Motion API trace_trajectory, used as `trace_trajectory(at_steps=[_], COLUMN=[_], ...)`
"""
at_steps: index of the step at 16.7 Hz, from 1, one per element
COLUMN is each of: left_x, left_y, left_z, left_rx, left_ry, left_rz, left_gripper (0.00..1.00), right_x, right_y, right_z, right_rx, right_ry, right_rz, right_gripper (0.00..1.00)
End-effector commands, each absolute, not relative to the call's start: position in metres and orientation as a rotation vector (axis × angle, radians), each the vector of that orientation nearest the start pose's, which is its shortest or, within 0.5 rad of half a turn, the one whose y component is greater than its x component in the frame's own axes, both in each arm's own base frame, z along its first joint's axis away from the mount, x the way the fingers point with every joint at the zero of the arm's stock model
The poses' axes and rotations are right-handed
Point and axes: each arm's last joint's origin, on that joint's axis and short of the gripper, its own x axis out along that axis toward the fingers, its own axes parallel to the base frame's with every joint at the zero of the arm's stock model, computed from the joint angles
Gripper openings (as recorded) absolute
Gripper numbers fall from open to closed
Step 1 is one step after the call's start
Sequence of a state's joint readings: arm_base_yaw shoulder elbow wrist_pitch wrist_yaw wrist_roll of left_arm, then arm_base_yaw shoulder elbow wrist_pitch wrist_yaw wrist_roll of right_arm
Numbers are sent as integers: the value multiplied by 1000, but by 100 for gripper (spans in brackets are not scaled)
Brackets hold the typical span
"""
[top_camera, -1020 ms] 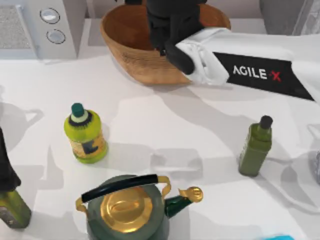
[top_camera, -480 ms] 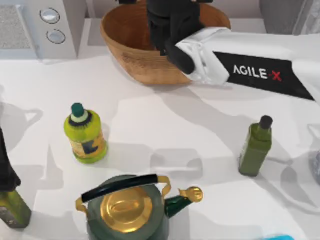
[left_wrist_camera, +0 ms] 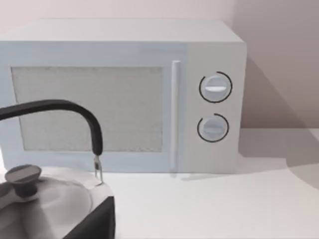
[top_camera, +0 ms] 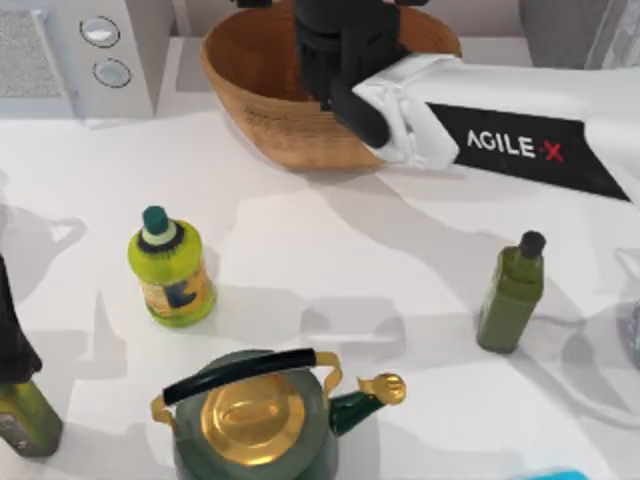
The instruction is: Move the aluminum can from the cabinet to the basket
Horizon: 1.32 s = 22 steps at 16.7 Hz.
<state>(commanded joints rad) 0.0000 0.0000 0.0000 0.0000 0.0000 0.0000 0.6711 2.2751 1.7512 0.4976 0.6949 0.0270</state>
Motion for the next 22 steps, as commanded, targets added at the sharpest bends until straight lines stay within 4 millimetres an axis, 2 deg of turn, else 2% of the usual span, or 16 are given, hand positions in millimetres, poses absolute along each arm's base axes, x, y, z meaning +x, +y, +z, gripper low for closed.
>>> trace_trajectory(at_steps=[16, 19, 22], left_x=[106, 106, 106], left_y=[-1, -1, -1], left_z=[160, 160, 160], left_rx=[0, 0, 0], left_ry=[0, 0, 0], left_rz=[0, 0, 0], left_gripper=[100, 100, 100], right_x=[423, 417, 399], right_y=[319, 302, 264], right_z=[231, 262, 315], right_rx=[3, 18, 42], right_ry=[11, -5, -30], right_rz=[4, -1, -10], right_gripper=[100, 100, 100])
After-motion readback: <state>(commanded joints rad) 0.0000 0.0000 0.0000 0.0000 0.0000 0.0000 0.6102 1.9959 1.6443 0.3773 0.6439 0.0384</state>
